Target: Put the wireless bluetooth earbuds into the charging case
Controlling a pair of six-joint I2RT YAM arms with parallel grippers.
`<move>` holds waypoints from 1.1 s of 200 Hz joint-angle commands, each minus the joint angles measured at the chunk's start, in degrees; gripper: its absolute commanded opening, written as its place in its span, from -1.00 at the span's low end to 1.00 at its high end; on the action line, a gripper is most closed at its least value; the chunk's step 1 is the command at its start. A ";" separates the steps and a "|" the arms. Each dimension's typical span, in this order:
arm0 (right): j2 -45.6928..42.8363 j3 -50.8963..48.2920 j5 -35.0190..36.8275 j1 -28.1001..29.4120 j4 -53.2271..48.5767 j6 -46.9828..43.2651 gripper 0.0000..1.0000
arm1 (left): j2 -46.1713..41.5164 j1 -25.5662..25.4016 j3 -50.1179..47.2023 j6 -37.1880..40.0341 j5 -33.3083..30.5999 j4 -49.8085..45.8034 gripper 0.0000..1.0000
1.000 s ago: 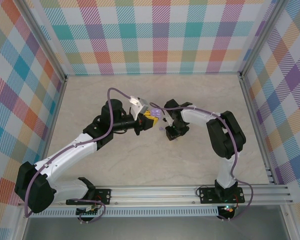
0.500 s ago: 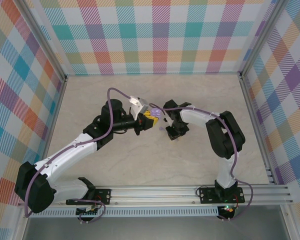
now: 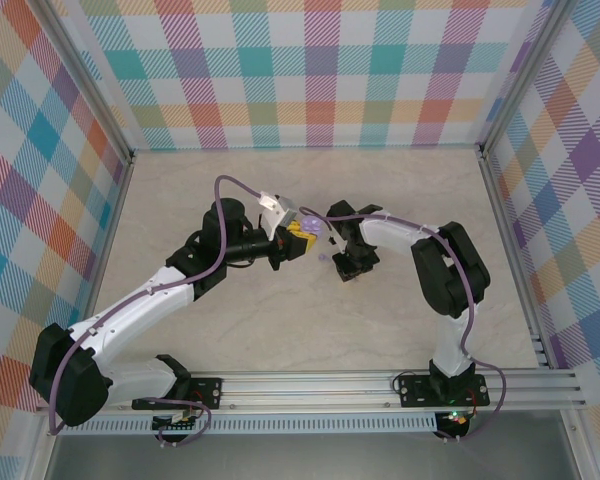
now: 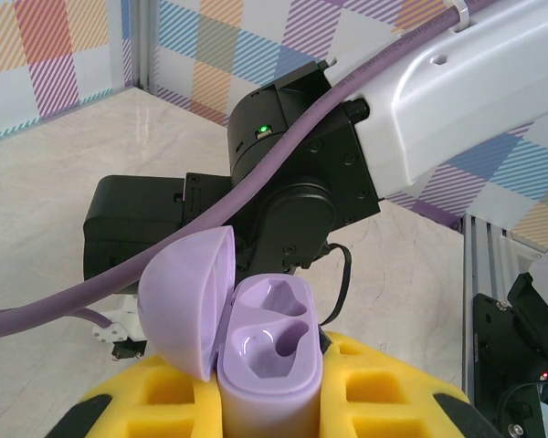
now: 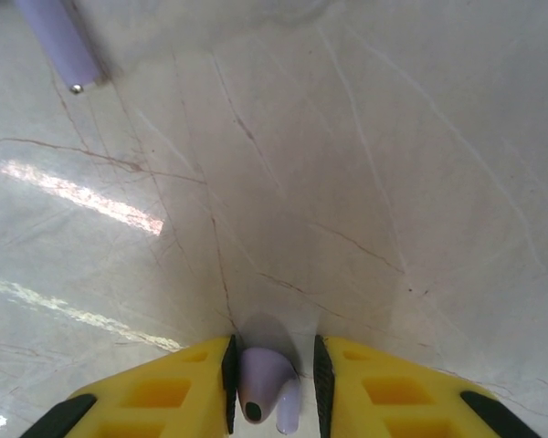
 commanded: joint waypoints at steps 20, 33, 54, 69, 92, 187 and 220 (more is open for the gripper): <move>1.74 0.89 1.45 0.54 -2.27 2.14 -0.49 | -0.83 -0.90 0.15 -0.61 0.15 1.05 -0.84; 1.55 0.89 1.71 0.37 -2.15 2.63 -0.53 | -0.82 -0.92 0.33 -0.44 0.24 0.91 -0.84; 0.90 0.91 1.15 -0.28 -1.83 3.84 -0.58 | -0.70 -0.93 0.59 -0.54 0.37 0.79 -0.83; 0.11 0.74 0.09 -1.28 -1.52 4.96 -0.60 | -0.62 -0.92 0.80 -0.54 0.46 0.79 -0.84; -1.73 -0.27 -3.29 -3.38 -0.08 6.43 -0.60 | -0.55 -0.92 0.86 -0.63 0.42 0.70 -0.83; -11.19 -6.94 -15.22 -8.95 8.35 9.47 -0.62 | 1.96 -0.92 1.28 -2.48 -0.29 0.83 -0.84; -16.31 -9.76 -18.97 -10.63 11.67 10.58 -0.62 | 2.82 -0.89 1.48 -3.34 -1.28 1.22 -0.85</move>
